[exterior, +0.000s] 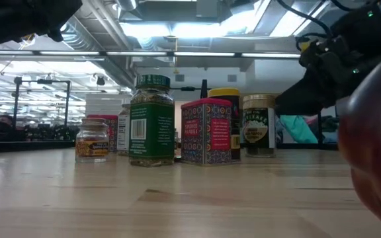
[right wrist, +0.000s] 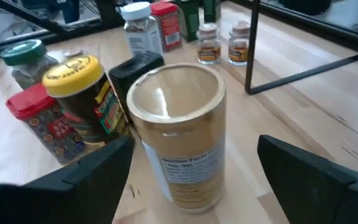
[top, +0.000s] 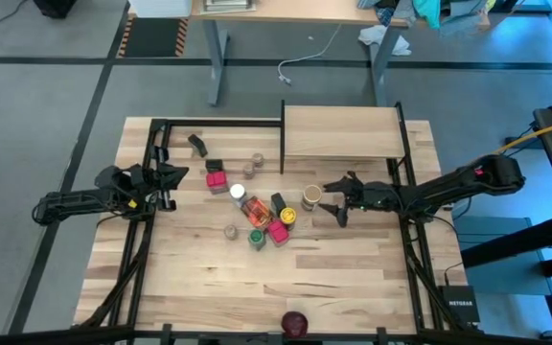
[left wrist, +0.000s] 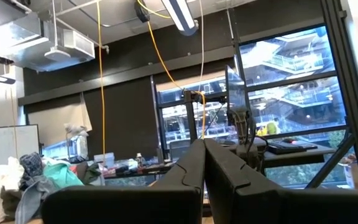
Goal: Shelf spices
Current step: Put the brown seasoning bottle on the the shelf
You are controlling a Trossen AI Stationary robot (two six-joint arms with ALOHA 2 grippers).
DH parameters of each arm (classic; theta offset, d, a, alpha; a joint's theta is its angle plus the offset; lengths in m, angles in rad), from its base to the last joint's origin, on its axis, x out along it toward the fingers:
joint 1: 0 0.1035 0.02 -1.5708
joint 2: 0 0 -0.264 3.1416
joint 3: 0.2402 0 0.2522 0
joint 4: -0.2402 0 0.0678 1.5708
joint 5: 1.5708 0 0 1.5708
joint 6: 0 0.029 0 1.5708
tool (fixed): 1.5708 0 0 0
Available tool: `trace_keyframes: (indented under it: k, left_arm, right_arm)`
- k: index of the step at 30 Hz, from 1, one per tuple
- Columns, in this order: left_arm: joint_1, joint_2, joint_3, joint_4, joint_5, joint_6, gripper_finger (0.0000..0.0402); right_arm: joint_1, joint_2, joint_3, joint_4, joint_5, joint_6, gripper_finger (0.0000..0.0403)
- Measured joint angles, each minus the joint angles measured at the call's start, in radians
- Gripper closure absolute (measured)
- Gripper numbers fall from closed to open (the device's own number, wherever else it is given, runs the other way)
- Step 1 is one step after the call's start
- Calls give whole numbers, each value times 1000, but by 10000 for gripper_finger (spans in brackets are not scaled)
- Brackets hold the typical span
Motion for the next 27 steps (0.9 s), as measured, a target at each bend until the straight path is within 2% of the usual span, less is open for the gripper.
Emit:
trace_keyframes:
  k: [7, 14, 24, 27]
  left_arm:
    - [0, 0, 0, 0, 0, 3, 402]
    - [0, 0, 0, 1, 0, 9, 402]
    - [0, 0, 0, 1, 0, 32, 402]
    - [0, 0, 0, 1, 0, 31, 402]
  right_arm:
    - [0, 176, 5, 159, 3, -5, 52]
    - [0, 311, 91, 200, -2, -44, 52]
    - [0, 346, 166, 202, 51, -109, 52]
    - [0, 346, 166, 188, 51, -106, 65]
